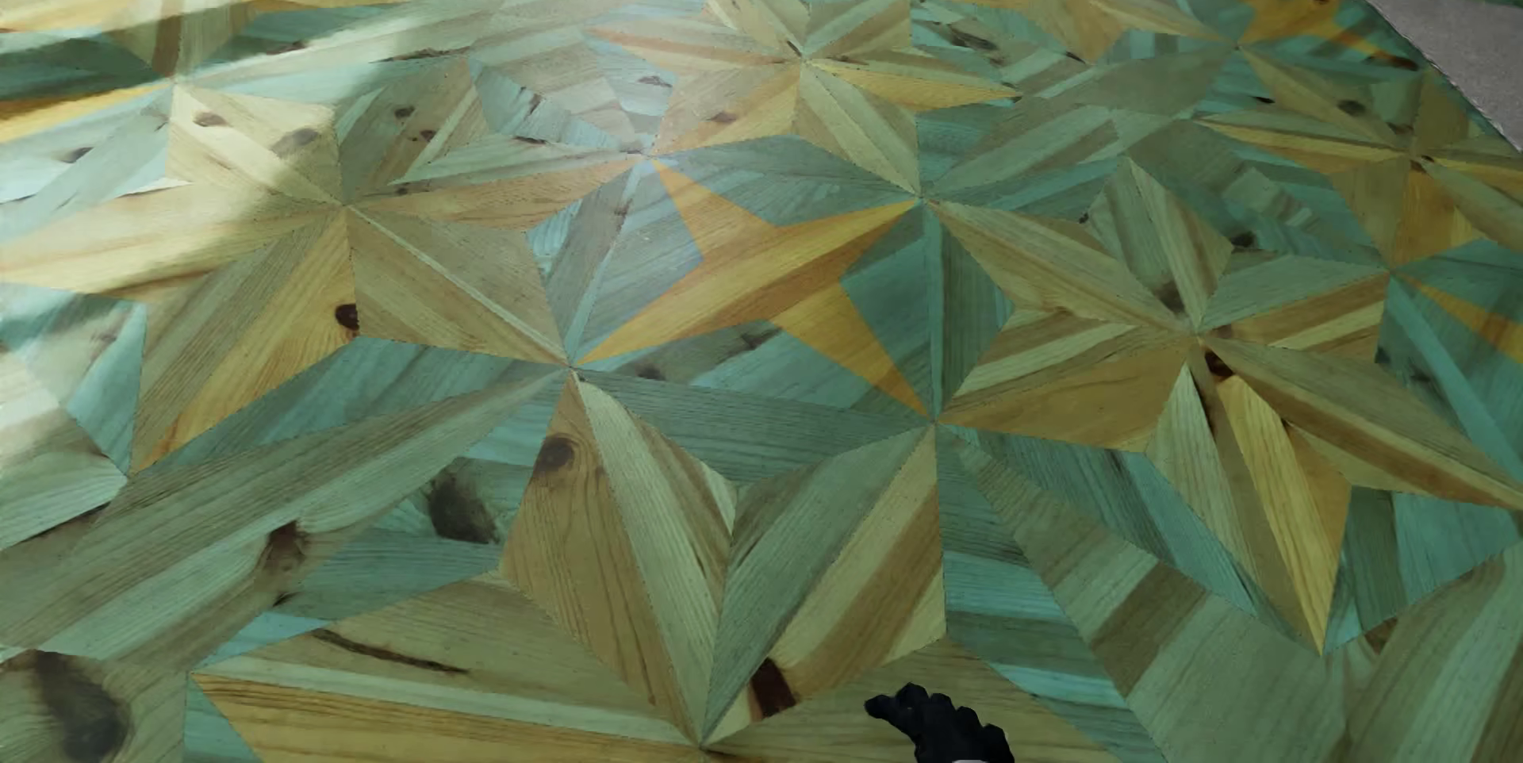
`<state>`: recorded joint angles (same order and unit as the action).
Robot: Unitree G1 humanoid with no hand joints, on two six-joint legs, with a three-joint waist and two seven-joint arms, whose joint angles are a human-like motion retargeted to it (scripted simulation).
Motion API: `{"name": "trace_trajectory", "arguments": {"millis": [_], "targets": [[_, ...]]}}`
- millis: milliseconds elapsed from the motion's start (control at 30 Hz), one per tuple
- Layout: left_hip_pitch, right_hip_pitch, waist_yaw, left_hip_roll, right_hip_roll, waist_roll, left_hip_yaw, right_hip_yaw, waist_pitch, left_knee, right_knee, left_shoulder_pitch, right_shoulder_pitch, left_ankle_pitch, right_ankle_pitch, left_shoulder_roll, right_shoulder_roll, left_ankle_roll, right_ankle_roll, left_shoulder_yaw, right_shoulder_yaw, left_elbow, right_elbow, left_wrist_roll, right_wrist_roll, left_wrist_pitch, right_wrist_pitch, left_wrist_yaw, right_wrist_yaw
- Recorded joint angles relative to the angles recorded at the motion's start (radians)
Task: Approach the bed
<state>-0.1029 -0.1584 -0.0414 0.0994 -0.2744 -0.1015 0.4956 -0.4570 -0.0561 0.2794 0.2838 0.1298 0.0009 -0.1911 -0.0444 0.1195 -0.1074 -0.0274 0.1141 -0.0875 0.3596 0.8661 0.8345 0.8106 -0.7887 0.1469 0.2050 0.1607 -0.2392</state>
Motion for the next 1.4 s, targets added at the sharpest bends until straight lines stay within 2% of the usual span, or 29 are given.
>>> {"name": "trace_trajectory", "arguments": {"millis": [100, 267, 500, 767, 933, 1000, 1067, 1100, 1167, 1200, 1233, 1267, 1333, 1367, 1400], "targets": [[0.047, 0.022, -0.014, 0.036, 0.052, 0.017, 0.064, 0.06, -0.003, -0.012, -0.046, -0.002, 0.018, 0.007, 0.011, 0.0, 0.007, -0.023, -0.007, 0.008, -0.017, 0.01, 0.017, -0.005, 0.004, 0.021, -0.004, -0.007, -0.003], [0.115, 0.014, -0.029, 0.086, 0.117, 0.046, 0.171, 0.159, -0.008, -0.026, -0.039, -0.024, 0.036, 0.014, -0.009, -0.01, 0.012, -0.064, -0.029, -0.017, -0.06, -0.015, 0.074, -0.009, -0.006, 0.008, 0.016, -0.006, -0.006], [0.179, -0.006, -0.042, 0.156, 0.213, 0.082, 0.312, 0.281, -0.019, -0.028, -0.038, -0.068, 0.056, 0.022, -0.021, -0.005, 0.023, -0.117, -0.065, -0.074, -0.115, -0.021, 0.087, -0.005, -0.013, -0.005, 0.003, -0.022, -0.011], [0.211, -0.017, -0.049, 0.244, 0.301, 0.111, 0.393, 0.347, -0.027, 0.019, -0.021, -0.098, 0.084, 0.027, -0.038, -0.015, 0.045, -0.167, -0.102, -0.102, -0.146, -0.015, 0.073, 0.01, -0.027, -0.018, 0.002, -0.036, -0.005], [0.184, -0.04, -0.041, 0.357, 0.365, 0.133, 0.398, 0.379, -0.02, 0.173, 0.021, -0.087, 0.078, 0.0, -0.053, -0.005, 0.058, -0.185, -0.121, -0.094, -0.147, -0.009, 0.059, 0.017, -0.037, -0.016, -0.013, -0.033, -0.002], [0.141, -0.053, -0.033, 0.413, 0.397, 0.149, 0.332, 0.395, -0.011, 0.275, 0.047, -0.083, 0.07, -0.006, -0.06, 0.003, 0.06, -0.174, -0.126, -0.089, -0.147, -0.012, 0.047, 0.008, -0.035, -0.018, -0.019, -0.017, 0.0], [0.061, -0.062, -0.015, 0.414, 0.429, 0.165, 0.113, 0.428, 0.001, 0.368, 0.072, -0.071, 0.069, -0.002, -0.064, 0.008, 0.052, -0.147, -0.126, -0.08, -0.151, -0.021, 0.04, -0.002, -0.031, -0.027, -0.033, 0.015, -0.002], [0.015, -0.068, -0.003, 0.373, 0.441, 0.171, -0.051, 0.453, 0.007, 0.402, 0.085, -0.064, 0.061, -0.001, -0.063, 0.002, 0.05, -0.142, -0.123, -0.078, -0.154, -0.025, 0.045, -0.006, -0.03, -0.027, -0.037, 0.037, -0.001], [-0.054, -0.091, 0.016, 0.22, 0.459, 0.179, -0.416, 0.511, 0.016, 0.468, 0.114, -0.048, 0.044, -0.006, -0.061, -0.002, 0.041, -0.178, -0.114, -0.062, -0.155, -0.038, 0.052, -0.022, -0.031, -0.036, -0.044, 0.076, 0.005], [-0.064, -0.108, 0.021, 0.101, 0.463, 0.179, -0.609, 0.544, 0.018, 0.499, 0.129, -0.035, 0.03, -0.022, -0.058, -0.004, 0.04, -0.218, -0.106, -0.051, -0.151, -0.052, 0.056, -0.028, -0.034, -0.041, -0.044, 0.093, 0.008], [-0.054, -0.131, 0.021, -0.016, 0.465, 0.176, -0.76, 0.578, 0.02, 0.517, 0.146, -0.029, 0.022, -0.042, -0.054, -0.004, 0.033, -0.22, -0.096, -0.042, -0.147, -0.057, 0.056, -0.034, -0.035, -0.045, -0.05, 0.108, 0.012], [-0.038, -0.155, 0.019, -0.097, 0.465, 0.17, -0.864, 0.618, 0.022, 0.519, 0.161, -0.022, 0.011, -0.047, -0.047, -0.006, 0.027, -0.22, -0.085, -0.033, -0.14, -0.062, 0.055, -0.04, -0.038, -0.05, -0.054, 0.122, 0.014], [-0.007, -0.207, 0.019, -0.18, 0.476, 0.155, -0.958, 0.718, 0.029, 0.485, 0.194, -0.006, -0.018, -0.073, -0.028, -0.012, 0.016, -0.223, -0.057, -0.017, -0.122, -0.074, 0.053, -0.048, -0.042, -0.058, -0.06, 0.146, 0.02], [0.001, -0.235, 0.019, -0.188, 0.489, 0.147, -0.951, 0.775, 0.035, 0.45, 0.21, 0.001, -0.033, -0.099, -0.016, -0.015, 0.011, -0.217, -0.041, -0.011, -0.114, -0.079, 0.051, -0.052, -0.041, -0.062, -0.062, 0.154, 0.023], [0.004, -0.26, 0.017, -0.181, 0.503, 0.139, -0.881, 0.829, 0.042, 0.407, 0.22, 0.006, -0.047, -0.128, -0.001, -0.017, 0.007, -0.138, -0.025, -0.009, -0.108, -0.081, 0.045, -0.054, -0.038, -0.066, -0.065, 0.158, 0.024]]}}
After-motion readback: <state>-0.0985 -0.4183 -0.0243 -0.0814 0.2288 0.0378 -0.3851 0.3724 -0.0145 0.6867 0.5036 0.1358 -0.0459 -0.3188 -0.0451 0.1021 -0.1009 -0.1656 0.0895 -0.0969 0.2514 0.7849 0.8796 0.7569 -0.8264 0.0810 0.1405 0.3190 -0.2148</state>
